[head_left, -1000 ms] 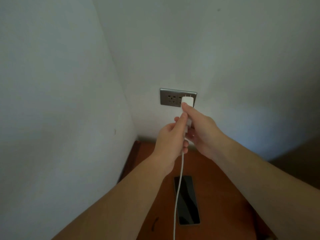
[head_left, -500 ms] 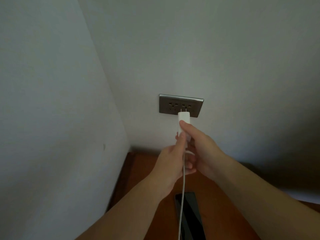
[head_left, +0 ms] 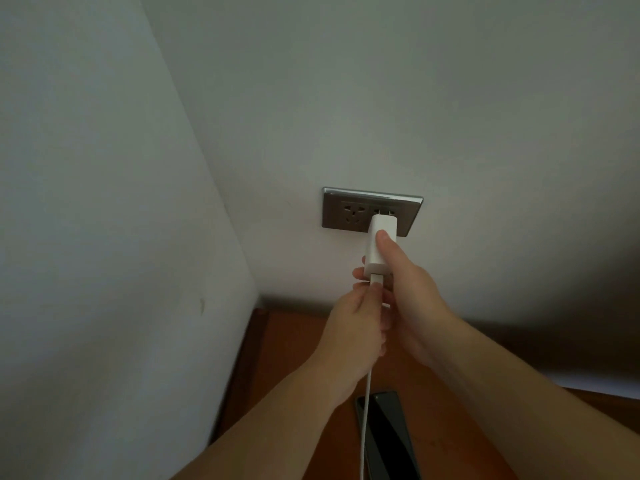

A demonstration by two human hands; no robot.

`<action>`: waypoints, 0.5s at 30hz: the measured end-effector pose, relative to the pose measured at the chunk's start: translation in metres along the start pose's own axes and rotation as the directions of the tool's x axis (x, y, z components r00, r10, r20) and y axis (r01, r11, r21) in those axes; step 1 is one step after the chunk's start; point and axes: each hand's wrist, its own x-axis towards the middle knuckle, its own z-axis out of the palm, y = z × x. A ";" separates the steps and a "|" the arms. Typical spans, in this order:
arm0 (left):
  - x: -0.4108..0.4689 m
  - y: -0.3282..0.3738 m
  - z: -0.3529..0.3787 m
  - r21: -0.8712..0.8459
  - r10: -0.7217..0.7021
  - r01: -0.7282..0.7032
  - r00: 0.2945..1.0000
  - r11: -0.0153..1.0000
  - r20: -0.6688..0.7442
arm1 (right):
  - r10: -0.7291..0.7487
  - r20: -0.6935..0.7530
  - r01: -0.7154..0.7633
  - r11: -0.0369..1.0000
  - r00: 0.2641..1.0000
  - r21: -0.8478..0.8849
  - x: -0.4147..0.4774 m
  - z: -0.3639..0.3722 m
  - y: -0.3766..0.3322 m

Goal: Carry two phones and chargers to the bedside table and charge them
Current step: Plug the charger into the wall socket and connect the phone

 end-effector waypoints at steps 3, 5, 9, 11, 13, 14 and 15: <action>0.004 -0.001 0.003 -0.030 -0.007 0.006 0.999 1.000 -0.036 | -0.043 -0.046 0.042 0.998 0.998 -0.037 -0.001 0.003 -0.001; 0.005 -0.001 0.006 -0.021 0.019 -0.021 0.997 1.000 -0.073 | -0.062 -0.077 0.057 0.996 0.995 -0.070 0.000 0.004 -0.003; 0.010 -0.001 0.015 0.017 0.086 -0.084 0.986 0.996 -0.143 | -0.016 -0.106 0.008 0.997 0.994 -0.072 0.002 0.002 -0.013; 0.013 -0.004 0.017 -0.006 0.045 -0.047 0.983 0.999 -0.176 | -0.062 -0.093 0.051 0.992 0.994 -0.118 0.003 0.002 -0.008; 0.013 -0.004 0.016 0.021 0.041 -0.038 0.983 0.999 -0.180 | -0.101 -0.070 0.091 0.986 0.992 -0.140 0.001 0.002 -0.004; 0.013 -0.005 0.017 0.037 0.059 -0.053 0.983 0.998 -0.175 | -0.099 -0.069 0.089 0.987 0.993 -0.132 0.001 0.003 -0.005; 0.013 -0.006 0.017 0.039 0.078 -0.072 0.981 0.997 -0.178 | -0.077 -0.076 0.068 0.991 0.994 -0.115 0.001 0.003 -0.006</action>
